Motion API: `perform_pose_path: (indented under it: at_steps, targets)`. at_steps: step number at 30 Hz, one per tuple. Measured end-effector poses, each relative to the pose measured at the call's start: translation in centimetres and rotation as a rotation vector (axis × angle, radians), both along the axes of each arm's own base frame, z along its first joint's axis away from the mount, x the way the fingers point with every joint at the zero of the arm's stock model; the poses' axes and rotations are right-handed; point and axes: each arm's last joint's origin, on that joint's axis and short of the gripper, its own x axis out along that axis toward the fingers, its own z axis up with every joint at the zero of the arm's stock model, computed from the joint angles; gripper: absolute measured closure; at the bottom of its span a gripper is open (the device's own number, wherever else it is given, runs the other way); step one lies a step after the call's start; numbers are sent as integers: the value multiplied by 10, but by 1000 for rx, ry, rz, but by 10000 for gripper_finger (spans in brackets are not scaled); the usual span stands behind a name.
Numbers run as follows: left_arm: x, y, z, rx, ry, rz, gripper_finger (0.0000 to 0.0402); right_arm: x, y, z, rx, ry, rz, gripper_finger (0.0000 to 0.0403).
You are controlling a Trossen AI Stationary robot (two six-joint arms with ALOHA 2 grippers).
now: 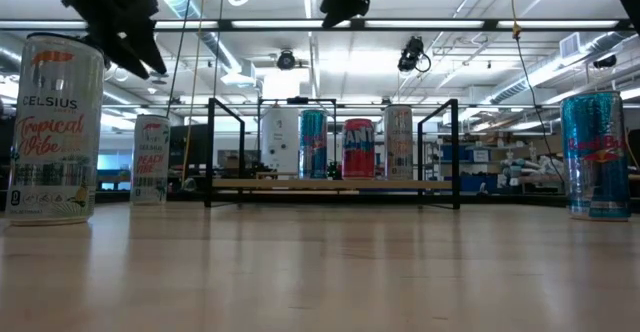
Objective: Place canned beverage on shelf
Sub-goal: Put the top white pink soda can on the shelf
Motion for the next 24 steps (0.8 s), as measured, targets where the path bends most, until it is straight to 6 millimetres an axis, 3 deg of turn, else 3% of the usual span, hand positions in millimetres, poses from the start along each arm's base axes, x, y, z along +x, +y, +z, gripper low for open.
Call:
perform_pose_path:
  at_steps: [8,24]
  targets:
    - [-2,29,1,-14,102,46,93,-1,1,-1,20,9,-16,133]
    - [2,73,-27,-241,182,65,93,-1,1,-1,13,14,-5,133]
